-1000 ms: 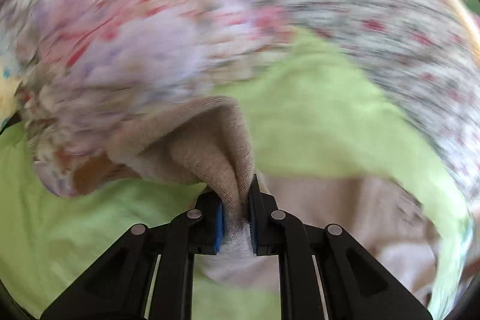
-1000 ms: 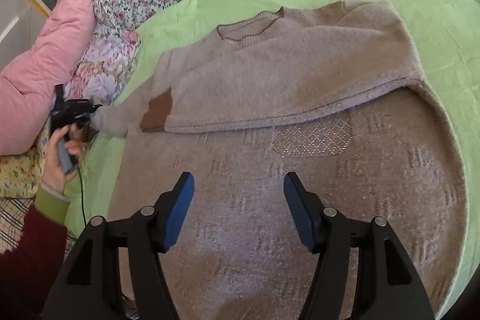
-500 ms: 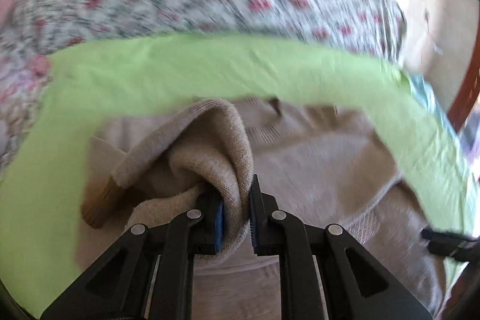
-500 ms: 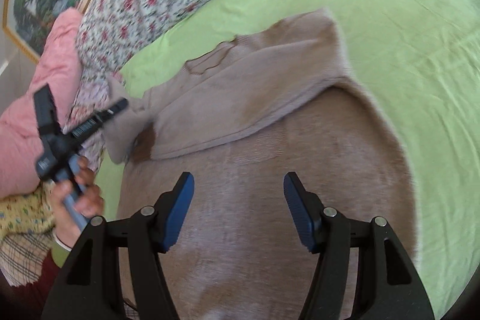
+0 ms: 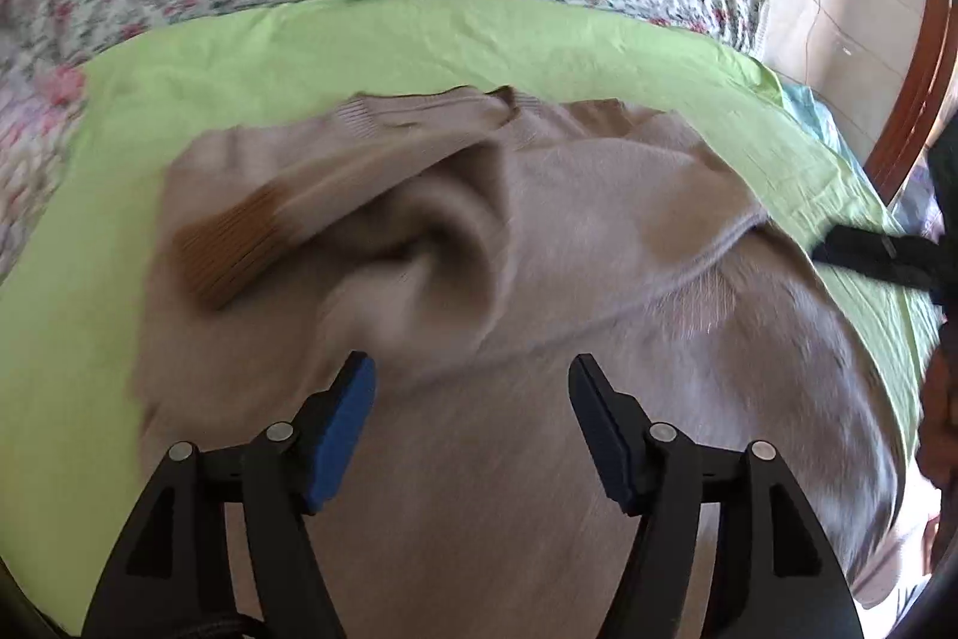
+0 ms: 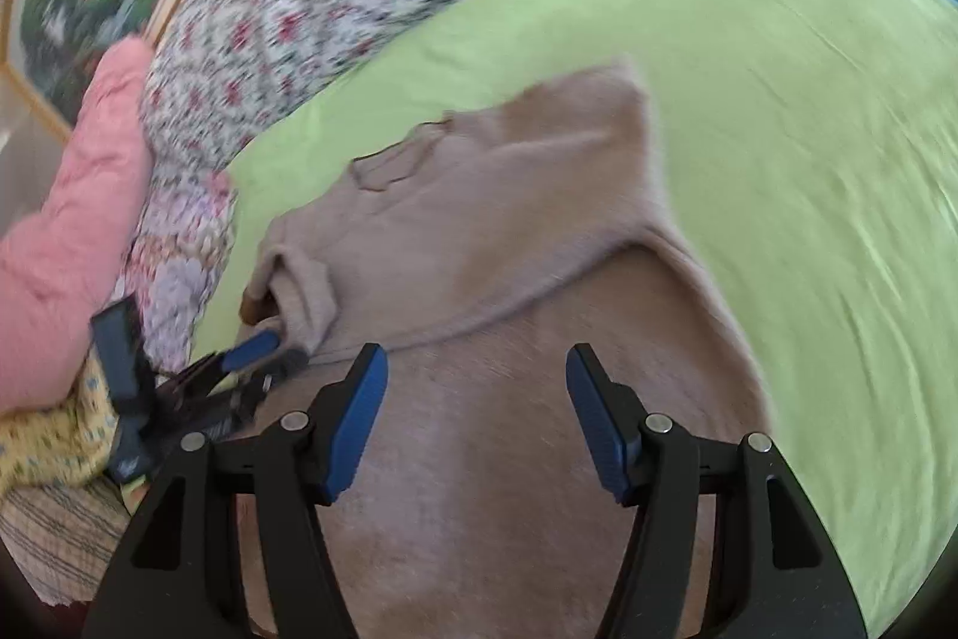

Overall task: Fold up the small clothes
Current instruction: 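Fold the held sleeve with the left tool across the sweater body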

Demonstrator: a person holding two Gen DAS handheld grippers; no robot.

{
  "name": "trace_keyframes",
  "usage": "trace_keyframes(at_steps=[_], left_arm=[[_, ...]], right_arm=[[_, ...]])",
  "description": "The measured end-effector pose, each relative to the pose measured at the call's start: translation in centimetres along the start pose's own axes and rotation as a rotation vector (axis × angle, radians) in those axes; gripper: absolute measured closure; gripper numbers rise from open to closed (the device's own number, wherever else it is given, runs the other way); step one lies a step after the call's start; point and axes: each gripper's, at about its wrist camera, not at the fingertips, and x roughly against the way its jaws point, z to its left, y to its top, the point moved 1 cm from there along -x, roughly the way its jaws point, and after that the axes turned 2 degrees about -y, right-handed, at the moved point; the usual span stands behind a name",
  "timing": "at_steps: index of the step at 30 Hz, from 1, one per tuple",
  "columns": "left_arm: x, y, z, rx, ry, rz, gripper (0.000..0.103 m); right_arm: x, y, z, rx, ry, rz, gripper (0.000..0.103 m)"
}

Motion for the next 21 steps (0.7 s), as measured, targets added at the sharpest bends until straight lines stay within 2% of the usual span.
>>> trace_keyframes(at_steps=[3, 4, 8, 12, 15, 19, 21], left_arm=[[2.1, -2.2, 3.1, 0.042, 0.083, -0.018, 0.034], [2.5, -2.8, 4.6, 0.061, 0.139, -0.02, 0.034], [1.7, -3.8, 9.8, 0.154, 0.286, 0.03, 0.034], [-0.3, -3.7, 12.5, 0.222, 0.316, 0.072, 0.034], [-1.1, -3.1, 13.0, 0.261, 0.305, 0.049, 0.033], [-1.8, -3.0, 13.0, 0.29, 0.303, 0.028, 0.032], [-1.7, -3.0, 12.9, 0.292, 0.301, 0.023, 0.032]], right_arm=[[-1.9, 1.4, 3.1, 0.115, 0.007, 0.015, 0.04], [-2.9, 1.7, 4.9, 0.17, 0.01, 0.022, 0.04], [-6.5, 2.0, 11.5, 0.411, 0.002, 0.022, 0.04], [-10.6, 1.8, 18.4, 0.706, -0.066, -0.014, 0.04], [-14.2, 1.4, 21.4, 0.866, -0.126, 0.014, 0.039], [-18.1, 0.3, 23.2, 0.995, -0.148, 0.067, 0.039], [-19.2, 0.2, 23.3, 1.005, -0.163, 0.062, 0.039]])
